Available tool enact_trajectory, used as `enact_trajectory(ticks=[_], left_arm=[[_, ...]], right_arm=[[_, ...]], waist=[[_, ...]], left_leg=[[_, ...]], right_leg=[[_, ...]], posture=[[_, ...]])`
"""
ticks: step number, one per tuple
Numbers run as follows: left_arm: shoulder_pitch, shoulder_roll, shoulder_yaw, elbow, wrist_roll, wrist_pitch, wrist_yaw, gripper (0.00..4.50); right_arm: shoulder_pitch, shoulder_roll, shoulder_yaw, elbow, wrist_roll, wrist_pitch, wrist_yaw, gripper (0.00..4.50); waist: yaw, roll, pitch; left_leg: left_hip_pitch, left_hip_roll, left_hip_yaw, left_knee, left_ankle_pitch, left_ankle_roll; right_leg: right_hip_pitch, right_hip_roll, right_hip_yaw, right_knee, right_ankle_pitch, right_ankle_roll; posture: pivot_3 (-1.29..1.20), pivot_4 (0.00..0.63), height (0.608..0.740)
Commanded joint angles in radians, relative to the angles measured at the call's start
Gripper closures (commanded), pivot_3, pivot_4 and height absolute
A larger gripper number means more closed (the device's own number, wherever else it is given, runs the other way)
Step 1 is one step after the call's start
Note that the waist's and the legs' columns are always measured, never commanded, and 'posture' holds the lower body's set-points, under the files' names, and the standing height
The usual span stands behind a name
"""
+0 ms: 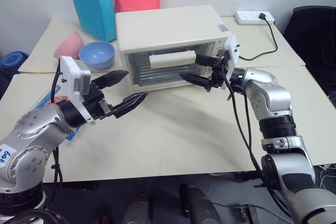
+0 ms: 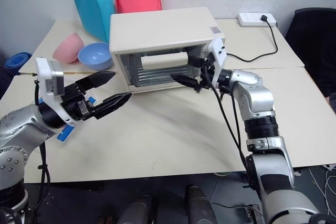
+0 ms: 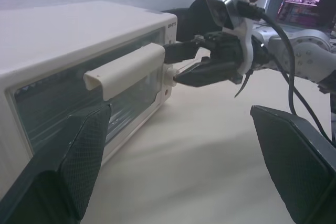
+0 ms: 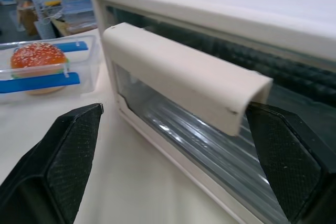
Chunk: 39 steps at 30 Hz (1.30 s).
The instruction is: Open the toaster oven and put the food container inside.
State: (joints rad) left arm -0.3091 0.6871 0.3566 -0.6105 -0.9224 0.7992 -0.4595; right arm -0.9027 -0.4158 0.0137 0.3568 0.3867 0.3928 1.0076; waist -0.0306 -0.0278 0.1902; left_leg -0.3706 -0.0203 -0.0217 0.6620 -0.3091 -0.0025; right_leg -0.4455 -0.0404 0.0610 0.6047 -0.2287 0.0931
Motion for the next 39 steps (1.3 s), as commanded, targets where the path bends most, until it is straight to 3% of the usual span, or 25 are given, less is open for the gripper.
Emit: enact_trajectory(ticks=[1, 8, 12, 15, 20, 25, 34, 39], left_arm=[[-0.032, 0.013, 0.016, -0.003, 0.001, -0.025, 0.017, 0.0], [-0.057, 0.008, -0.008, 0.043, 0.054, -0.05, 0.023, 0.0], [-0.198, -0.026, -0.021, 0.164, 0.097, -0.052, 0.106, 0.0], [-0.28, -0.023, -0.088, 0.232, 0.182, -0.078, 0.102, 0.59], [-0.398, -0.032, -0.24, 0.363, 0.343, -0.131, 0.068, 2.1], [-0.42, -0.014, -0.346, 0.434, 0.47, -0.187, -0.012, 3.58], [-0.377, 0.008, -0.395, 0.438, 0.571, -0.228, -0.115, 3.58], [-0.328, 0.02, -0.389, 0.374, 0.569, -0.21, -0.166, 3.58]], right_arm=[[-0.012, 0.005, -0.004, -0.044, 0.007, -0.023, 0.019, 0.05], [0.044, -0.001, -0.024, -0.17, 0.069, 0.006, 0.068, 0.05], [0.146, -0.017, -0.029, -0.303, 0.123, 0.041, 0.1, 0.05], [0.192, -0.018, -0.019, -0.348, 0.127, 0.04, 0.106, 0.0], [0.223, -0.005, -0.008, -0.354, 0.112, 0.025, 0.089, 0.0], [0.231, 0.008, -0.007, -0.349, 0.098, 0.012, 0.068, 0.0], [0.268, -0.001, -0.019, -0.383, 0.095, 0.018, 0.036, 0.0], [0.34, -0.073, -0.043, -0.413, 0.04, 0.024, -0.01, 0.0]], waist=[[0.0, 0.0, 0.0], [-0.003, 0.0, 0.0], [0.002, 0.0, 0.0], [-0.006, 0.001, 0.001], [-0.007, 0.001, 0.001], [-0.01, 0.001, 0.001], [-0.009, 0.001, 0.001], [-0.008, 0.001, 0.001]], left_leg=[[0.0, 0.0, 0.0, 0.0, 0.0, 0.0], [0.0, 0.001, 0.0, 0.0, 0.0, 0.0], [0.0, 0.001, -0.001, 0.0, 0.0, -0.001], [0.0, 0.0, 0.0, 0.0, 0.0, -0.001], [0.0, 0.001, 0.0, -0.001, 0.0, -0.001], [0.0, 0.001, 0.001, -0.001, 0.0, -0.001], [0.001, 0.001, 0.001, -0.001, 0.0, -0.001], [0.001, 0.001, 0.001, -0.001, 0.0, -0.001]], right_leg=[[0.0, 0.0, 0.0, 0.0, 0.0, 0.0], [0.0, 0.001, 0.0, 0.001, 0.0, 0.0], [-0.001, 0.001, -0.001, 0.001, 0.0, 0.0], [-0.001, 0.001, 0.0, 0.001, 0.0, 0.0], [-0.001, 0.002, 0.0, 0.001, 0.0, 0.0], [-0.001, 0.002, 0.001, 0.001, 0.0, 0.0], [-0.001, 0.002, 0.001, 0.002, 0.0, 0.0], [-0.001, 0.001, 0.001, 0.003, 0.0, 0.0]], posture=[[0.0, 0.15, 0.74], [0.0, 0.15, 0.74], [0.0, 0.15, 0.74], [0.0, 0.15, 0.74], [0.0, 0.15, 0.74], [0.0, 0.15, 0.74], [0.0, 0.15, 0.74], [0.0, 0.15, 0.74]])
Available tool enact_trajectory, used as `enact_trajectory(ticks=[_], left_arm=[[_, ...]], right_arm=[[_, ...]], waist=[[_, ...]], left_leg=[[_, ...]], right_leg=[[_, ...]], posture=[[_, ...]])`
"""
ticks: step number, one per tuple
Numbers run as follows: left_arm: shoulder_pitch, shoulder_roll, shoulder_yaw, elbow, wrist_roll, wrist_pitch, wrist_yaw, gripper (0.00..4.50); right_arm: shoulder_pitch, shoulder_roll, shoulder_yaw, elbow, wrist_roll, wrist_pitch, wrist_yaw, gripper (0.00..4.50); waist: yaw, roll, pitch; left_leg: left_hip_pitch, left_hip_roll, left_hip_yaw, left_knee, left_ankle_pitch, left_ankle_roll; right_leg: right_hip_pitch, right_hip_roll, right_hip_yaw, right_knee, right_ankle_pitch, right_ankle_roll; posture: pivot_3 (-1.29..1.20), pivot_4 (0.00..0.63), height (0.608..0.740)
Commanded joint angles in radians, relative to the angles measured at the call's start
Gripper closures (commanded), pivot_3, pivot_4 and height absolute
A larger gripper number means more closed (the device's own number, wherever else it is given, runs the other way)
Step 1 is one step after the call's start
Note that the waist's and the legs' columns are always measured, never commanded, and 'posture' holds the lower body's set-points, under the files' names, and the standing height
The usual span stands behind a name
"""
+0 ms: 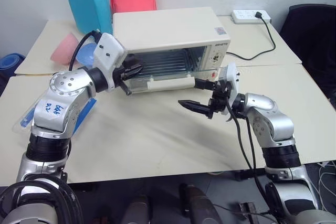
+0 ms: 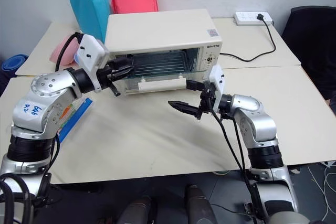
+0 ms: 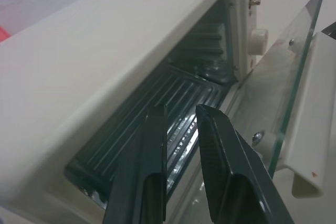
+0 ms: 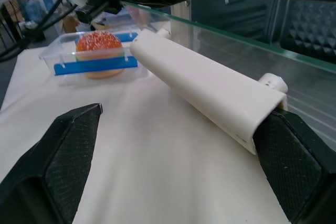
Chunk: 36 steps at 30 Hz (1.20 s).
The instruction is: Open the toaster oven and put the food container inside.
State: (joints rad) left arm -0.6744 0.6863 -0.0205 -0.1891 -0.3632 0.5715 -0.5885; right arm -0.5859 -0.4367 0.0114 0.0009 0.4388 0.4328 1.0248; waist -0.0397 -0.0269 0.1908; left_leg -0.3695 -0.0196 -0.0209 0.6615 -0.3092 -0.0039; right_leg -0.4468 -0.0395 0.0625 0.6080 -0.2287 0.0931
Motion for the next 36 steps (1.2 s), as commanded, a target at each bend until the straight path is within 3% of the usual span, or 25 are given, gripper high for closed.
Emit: enact_trajectory(ticks=[1, 7, 14, 24, 27, 30, 33, 36], left_arm=[[0.049, 0.023, -0.008, -0.064, 0.006, 0.027, -0.042, 3.58], [0.138, 0.027, 0.021, -0.148, -0.012, 0.09, -0.05, 3.58], [0.281, 0.019, 0.011, -0.241, -0.014, 0.16, -0.035, 3.58], [0.373, -0.018, -0.022, -0.261, 0.018, 0.24, 0.026, 3.58], [0.421, -0.028, 0.097, -0.332, -0.031, 0.305, 0.066, 3.58], [0.491, -0.074, 0.285, -0.432, -0.135, 0.399, 0.106, 3.0], [0.562, -0.124, 0.443, -0.559, -0.241, 0.487, 0.148, 2.11], [0.631, -0.259, 0.672, -0.685, -0.439, 0.544, 0.268, 1.26]], right_arm=[[0.05, -0.078, -0.054, -0.073, -0.008, -0.013, -0.02, 0.0], [0.265, -0.294, -0.188, -0.218, 0.086, 0.063, 0.079, 0.0], [0.394, -0.421, -0.328, -0.384, 0.31, 0.21, 0.142, 0.0], [0.227, -0.4, -0.275, -0.394, 0.388, 0.232, 0.08, 0.0], [0.132, -0.381, -0.215, -0.34, 0.365, 0.212, 0.105, 0.0], [0.064, -0.367, -0.171, -0.304, 0.364, 0.208, 0.134, 0.0], [0.016, -0.356, -0.132, -0.27, 0.357, 0.196, 0.17, 0.0], [-0.039, -0.333, -0.081, -0.218, 0.335, 0.177, 0.216, 0.0]], waist=[[0.004, 0.0, 0.0], [0.018, 0.0, 0.0], [0.007, 0.0, 0.0], [0.012, 0.0, 0.0], [0.011, 0.0, 0.0], [0.009, 0.0, 0.0], [0.012, 0.0, 0.0], [0.013, 0.0, 0.0]], left_leg=[[0.0, 0.0, 0.0, 0.0, 0.0, 0.0], [-0.002, -0.001, -0.001, 0.0, 0.0, 0.001], [0.001, 0.0, 0.001, 0.001, -0.001, 0.002], [0.001, 0.0, 0.0, 0.002, 0.0, 0.002], [0.0, 0.001, 0.0, 0.002, -0.001, 0.002], [0.0, 0.001, 0.001, 0.002, -0.001, 0.002], [0.0, 0.001, -0.001, 0.002, -0.001, 0.002], [-0.001, 0.0, -0.001, 0.002, -0.001, 0.002]], right_leg=[[0.0, 0.0, 0.0, 0.0, 0.0, 0.0], [0.0, -0.001, -0.001, -0.002, 0.0, 0.0], [0.002, 0.001, 0.001, -0.005, 0.0, 0.001], [0.002, 0.002, 0.0, -0.005, 0.0, 0.001], [0.002, 0.001, 0.0, -0.006, 0.0, 0.001], [0.002, 0.0, 0.0, -0.006, 0.0, 0.001], [0.002, 0.0, -0.001, -0.006, 0.0, 0.0], [0.002, -0.001, -0.001, -0.007, 0.0, 0.0]], posture=[[0.0, 0.15, 0.74], [0.0, 0.15, 0.74], [0.0, 0.15, 0.74], [0.0, 0.15, 0.74], [0.0, 0.15, 0.74], [0.0, 0.15, 0.74], [0.0, 0.15, 0.74], [0.0, 0.15, 0.74]])
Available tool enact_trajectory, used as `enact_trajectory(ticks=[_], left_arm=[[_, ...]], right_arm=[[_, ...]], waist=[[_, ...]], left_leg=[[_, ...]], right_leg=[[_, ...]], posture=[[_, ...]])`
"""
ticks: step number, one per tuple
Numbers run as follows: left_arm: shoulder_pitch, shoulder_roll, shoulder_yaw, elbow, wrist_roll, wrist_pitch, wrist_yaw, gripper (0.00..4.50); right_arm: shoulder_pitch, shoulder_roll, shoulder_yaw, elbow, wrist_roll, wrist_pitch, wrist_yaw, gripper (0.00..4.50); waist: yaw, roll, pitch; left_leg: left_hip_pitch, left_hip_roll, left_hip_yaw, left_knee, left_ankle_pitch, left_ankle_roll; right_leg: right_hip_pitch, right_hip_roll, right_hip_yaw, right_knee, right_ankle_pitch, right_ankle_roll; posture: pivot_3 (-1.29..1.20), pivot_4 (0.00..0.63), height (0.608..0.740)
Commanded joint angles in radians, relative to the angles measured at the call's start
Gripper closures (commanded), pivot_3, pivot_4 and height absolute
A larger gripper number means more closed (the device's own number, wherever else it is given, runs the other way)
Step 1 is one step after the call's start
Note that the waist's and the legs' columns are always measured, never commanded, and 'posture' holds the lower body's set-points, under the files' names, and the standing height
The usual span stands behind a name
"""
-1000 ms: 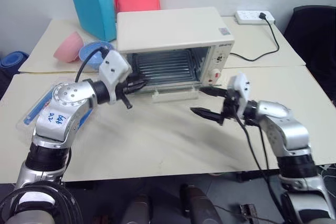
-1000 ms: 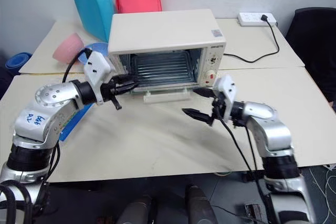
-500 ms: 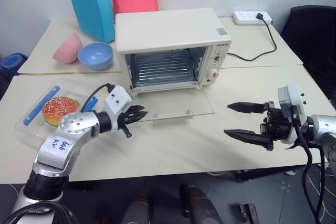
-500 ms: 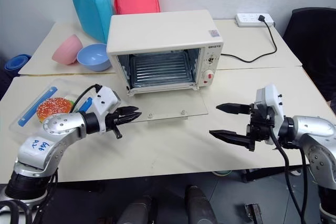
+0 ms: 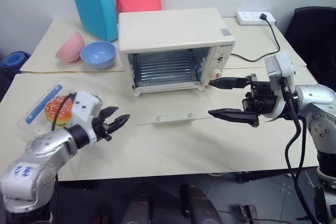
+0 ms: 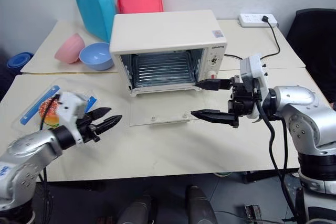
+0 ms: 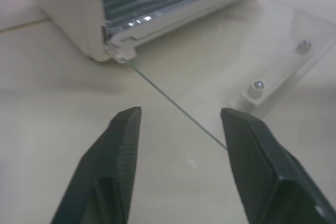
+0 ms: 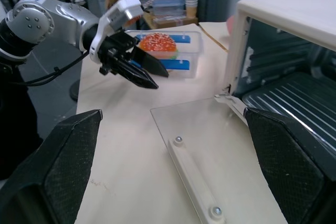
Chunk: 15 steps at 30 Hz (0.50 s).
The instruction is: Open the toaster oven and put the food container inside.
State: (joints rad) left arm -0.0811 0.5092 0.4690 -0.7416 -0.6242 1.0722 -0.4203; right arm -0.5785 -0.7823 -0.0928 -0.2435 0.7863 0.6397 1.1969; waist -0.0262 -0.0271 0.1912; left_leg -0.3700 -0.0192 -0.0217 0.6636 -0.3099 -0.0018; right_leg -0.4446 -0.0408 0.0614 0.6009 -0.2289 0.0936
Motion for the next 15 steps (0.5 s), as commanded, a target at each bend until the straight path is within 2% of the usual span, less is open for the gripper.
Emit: enact_trajectory(ticks=[1, 2, 4, 6, 8, 10, 12, 14, 15], left_arm=[[0.051, -0.112, 0.237, -0.158, -0.237, 0.052, 0.142, 0.95], [0.058, -0.124, 0.268, -0.171, -0.28, 0.059, 0.176, 0.63], [0.198, -0.221, 0.382, -0.235, -0.544, -0.073, 0.414, 0.05], [0.375, -0.222, 0.463, -0.284, -0.762, -0.193, 0.525, 0.01], [0.502, -0.193, 0.499, -0.271, -0.894, -0.287, 0.654, 0.01], [0.584, -0.171, 0.513, -0.238, -0.97, -0.371, 0.791, 0.01], [0.623, -0.152, 0.509, -0.199, -0.978, -0.426, 0.911, 0.01], [0.634, -0.135, 0.489, -0.168, -0.994, -0.478, 1.008, 0.01], [0.641, -0.122, 0.48, -0.16, -1.0, -0.497, 1.039, 0.01]], right_arm=[[-0.06, 0.019, 0.034, 0.04, -0.017, -0.033, 0.054, 0.0], [-0.068, 0.023, 0.039, 0.049, -0.02, -0.035, 0.06, 0.0], [-0.111, 0.045, 0.078, 0.102, -0.039, -0.043, 0.094, 0.0], [-0.142, 0.062, 0.104, 0.139, -0.065, -0.067, 0.121, 0.0], [-0.163, 0.075, 0.114, 0.165, -0.076, -0.081, 0.143, 0.0], [-0.181, 0.087, 0.123, 0.186, -0.085, -0.087, 0.156, 0.0], [-0.192, 0.101, 0.132, 0.202, -0.098, -0.093, 0.162, 0.0], [-0.195, 0.11, 0.135, 0.207, -0.101, -0.093, 0.17, 0.0], [-0.194, 0.112, 0.135, 0.205, -0.102, -0.092, 0.173, 0.0]], waist=[[0.0, 0.0, 0.0], [0.001, 0.0, 0.0], [0.002, 0.0, 0.0], [-0.01, -0.001, -0.001], [-0.006, -0.002, -0.001], [0.001, 0.0, 0.0], [0.004, 0.0, 0.0], [0.003, 0.0, 0.0], [0.002, -0.001, 0.0]], left_leg=[[0.0, 0.0, 0.0, 0.0, 0.0, 0.0], [-0.001, 0.0, 0.0, 0.001, 0.0, 0.0], [0.0, 0.0, -0.002, 0.001, 0.0, 0.0], [0.001, 0.001, 0.001, 0.0, -0.001, -0.001], [0.001, 0.003, 0.001, 0.0, -0.003, -0.001], [0.002, 0.003, 0.0, 0.0, -0.002, -0.002], [0.002, 0.005, 0.0, 0.001, 0.0, -0.002], [0.004, 0.007, 0.002, 0.001, 0.001, -0.002], [0.006, 0.007, 0.002, 0.001, 0.001, -0.002]], right_leg=[[0.0, -0.001, 0.0, 0.0, 0.0, 0.0], [0.0, -0.001, 0.0, 0.0, 0.0, 0.0], [0.0, 0.0, -0.002, 0.0, 0.0, 0.0], [0.0, -0.001, 0.002, 0.0, 0.0, 0.0], [-0.001, 0.001, 0.002, 0.0, 0.0, -0.001], [0.0, 0.001, 0.003, 0.0, -0.002, -0.003], [0.003, -0.001, 0.001, 0.001, -0.003, -0.005], [0.007, 0.0, -0.002, -0.002, -0.012, -0.022], [0.01, 0.001, -0.002, -0.003, -0.012, -0.022]], posture=[[0.0, 0.15, 0.74], [0.0, 0.15, 0.74], [0.0, 0.15, 0.74], [0.0, 0.15, 0.74], [0.0, 0.15, 0.74], [0.0, 0.15, 0.74], [0.0, 0.15, 0.74], [0.0, 0.15, 0.74], [0.0, 0.15, 0.74]])
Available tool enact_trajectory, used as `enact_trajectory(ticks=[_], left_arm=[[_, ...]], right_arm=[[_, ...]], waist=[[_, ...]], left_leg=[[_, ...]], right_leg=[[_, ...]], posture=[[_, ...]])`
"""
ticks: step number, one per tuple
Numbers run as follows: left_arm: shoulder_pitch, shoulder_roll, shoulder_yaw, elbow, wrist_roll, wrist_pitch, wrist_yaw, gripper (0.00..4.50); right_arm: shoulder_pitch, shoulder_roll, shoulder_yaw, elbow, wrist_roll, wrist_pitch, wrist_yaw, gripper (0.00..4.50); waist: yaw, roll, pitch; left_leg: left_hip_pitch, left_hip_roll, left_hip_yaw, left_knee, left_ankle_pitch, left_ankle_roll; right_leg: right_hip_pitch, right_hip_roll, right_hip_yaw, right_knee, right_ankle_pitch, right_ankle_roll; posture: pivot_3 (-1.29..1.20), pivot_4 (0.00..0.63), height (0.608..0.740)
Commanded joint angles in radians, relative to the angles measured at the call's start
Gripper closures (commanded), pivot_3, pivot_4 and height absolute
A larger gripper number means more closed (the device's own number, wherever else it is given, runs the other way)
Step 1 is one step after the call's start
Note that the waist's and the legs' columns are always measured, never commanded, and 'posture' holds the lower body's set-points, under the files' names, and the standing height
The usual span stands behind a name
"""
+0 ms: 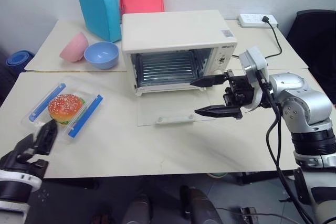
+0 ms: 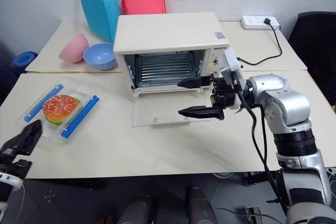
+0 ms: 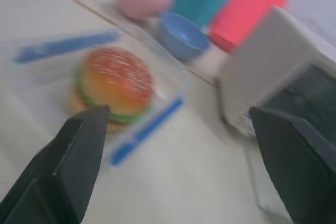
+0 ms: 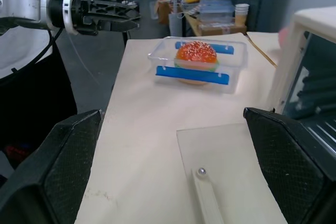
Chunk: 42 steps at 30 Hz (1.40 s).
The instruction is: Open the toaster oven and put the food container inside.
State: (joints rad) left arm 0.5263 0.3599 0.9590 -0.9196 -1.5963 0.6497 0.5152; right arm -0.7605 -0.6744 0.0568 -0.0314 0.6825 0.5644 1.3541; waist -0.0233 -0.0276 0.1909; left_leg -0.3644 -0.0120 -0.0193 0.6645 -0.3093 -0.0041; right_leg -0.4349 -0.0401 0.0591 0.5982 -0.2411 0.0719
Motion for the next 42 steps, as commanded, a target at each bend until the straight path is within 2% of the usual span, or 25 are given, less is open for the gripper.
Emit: enact_trajectory(ticks=[1, 3, 6, 11, 16, 19, 22, 25, 30, 34, 36, 39, 42], left_arm=[[0.037, 0.037, -0.019, 0.04, -0.035, -0.088, 0.136, 0.01], [0.037, 0.064, -0.038, 0.092, -0.044, -0.107, 0.184, 0.01], [-0.025, 0.146, -0.094, 0.185, -0.061, -0.116, 0.281, 0.01], [-0.147, 0.212, -0.155, 0.327, -0.134, -0.16, 0.455, 0.01], [-0.254, 0.31, -0.219, 0.452, -0.134, -0.121, 0.48, 0.01], [-0.336, 0.311, -0.258, 0.532, -0.218, -0.138, 0.565, 0.01], [-0.388, 0.32, -0.282, 0.602, -0.249, -0.131, 0.623, 0.65], [-0.404, 0.33, -0.284, 0.61, -0.262, -0.127, 0.646, 1.58], [-0.418, 0.34, -0.285, 0.631, -0.276, -0.129, 0.677, 3.16], [-0.428, 0.4, -0.297, 0.669, -0.278, -0.07, 0.646, 4.22], [-0.433, 0.461, -0.307, 0.686, -0.261, -0.007, 0.582, 4.41], [-0.434, 0.552, -0.319, 0.704, -0.227, 0.088, 0.448, 4.41], [-0.434, 0.62, -0.319, 0.693, -0.223, 0.173, 0.294, 4.41]], right_arm=[[-0.011, 0.006, -0.015, -0.009, 0.002, -0.015, 0.017, 0.0], [-0.006, 0.008, -0.02, -0.019, 0.005, -0.008, 0.014, 0.0], [0.005, 0.008, -0.032, -0.039, 0.017, 0.007, 0.001, 0.0], [0.038, -0.003, -0.058, -0.079, 0.031, 0.026, -0.034, 0.0], [0.08, -0.01, -0.085, -0.134, 0.049, 0.051, -0.069, 0.0], [0.101, -0.01, -0.108, -0.168, 0.072, 0.074, -0.105, 0.0], [0.127, -0.013, -0.122, -0.2, 0.082, 0.084, -0.135, 0.0], [0.143, -0.02, -0.138, -0.217, 0.091, 0.093, -0.153, 0.0], [0.158, -0.034, -0.153, -0.237, 0.102, 0.099, -0.168, 0.0], [0.16, -0.05, -0.17, -0.246, 0.127, 0.12, -0.183, 0.0], [0.164, -0.062, -0.185, -0.245, 0.157, 0.163, -0.193, 0.0], [0.181, -0.087, -0.203, -0.255, 0.194, 0.204, -0.191, 0.0], [0.205, -0.095, -0.212, -0.277, 0.163, 0.171, -0.207, 0.0]], waist=[[-0.002, 0.0, 0.0], [-0.003, 0.0, 0.0], [-0.003, 0.0, 0.0], [-0.002, 0.0, 0.0], [-0.002, 0.0, 0.0], [-0.002, 0.0, 0.0], [-0.005, 0.0, 0.0], [-0.004, 0.0, 0.0], [-0.004, 0.0, 0.0], [-0.004, 0.0, 0.0], [-0.002, 0.0, 0.0], [0.0, 0.0, 0.0], [-0.001, 0.0, 0.0]], left_leg=[[0.001, 0.0, 0.0, 0.0, 0.0, 0.0], [0.006, 0.001, 0.002, -0.001, -0.002, 0.0], [0.007, 0.001, 0.004, -0.001, -0.003, 0.001], [0.008, 0.001, 0.003, -0.002, -0.003, 0.001], [0.008, 0.001, 0.003, -0.003, -0.003, 0.0], [0.008, 0.002, 0.003, -0.004, -0.003, -0.001], [0.008, 0.002, 0.003, -0.004, -0.003, -0.001], [0.008, 0.003, 0.003, -0.006, -0.004, -0.002], [0.009, 0.004, 0.002, -0.012, -0.003, -0.004], [0.01, 0.004, 0.002, -0.015, -0.003, -0.005], [0.009, 0.005, 0.002, -0.015, -0.003, -0.005], [0.009, 0.005, 0.001, -0.015, -0.003, -0.006], [0.008, 0.005, 0.002, -0.016, -0.003, -0.006]], right_leg=[[0.002, 0.0, -0.001, -0.001, 0.0, 0.0], [0.007, 0.001, -0.002, -0.003, 0.0, 0.0], [0.007, 0.001, -0.002, -0.003, 0.0, 0.0], [0.007, 0.001, -0.003, -0.003, 0.0, 0.001], [0.007, 0.0, -0.003, -0.003, 0.001, 0.002], [0.007, 0.0, -0.003, -0.003, 0.001, 0.002], [0.007, 0.0, -0.003, -0.003, 0.003, 0.006], [0.006, 0.0, -0.003, -0.004, 0.008, 0.014], [0.006, 0.0, -0.002, -0.006, 0.007, 0.012], [0.005, 0.002, -0.002, -0.007, 0.006, 0.011], [0.005, 0.002, -0.003, -0.007, 0.006, 0.01], [0.005, 0.002, -0.003, -0.007, 0.003, 0.006], [0.004, 0.002, -0.003, -0.008, -0.001, -0.001]], posture=[[0.0, 0.15, 0.74], [0.0, 0.15, 0.74], [0.0, 0.15, 0.74], [0.0, 0.15, 0.74], [0.0, 0.15, 0.74], [0.0, 0.15, 0.74], [0.0, 0.15, 0.74], [0.0, 0.15, 0.74], [0.0, 0.15, 0.74], [0.0, 0.15, 0.74], [0.0, 0.15, 0.74], [0.0, 0.15, 0.74], [0.0, 0.15, 0.74]])
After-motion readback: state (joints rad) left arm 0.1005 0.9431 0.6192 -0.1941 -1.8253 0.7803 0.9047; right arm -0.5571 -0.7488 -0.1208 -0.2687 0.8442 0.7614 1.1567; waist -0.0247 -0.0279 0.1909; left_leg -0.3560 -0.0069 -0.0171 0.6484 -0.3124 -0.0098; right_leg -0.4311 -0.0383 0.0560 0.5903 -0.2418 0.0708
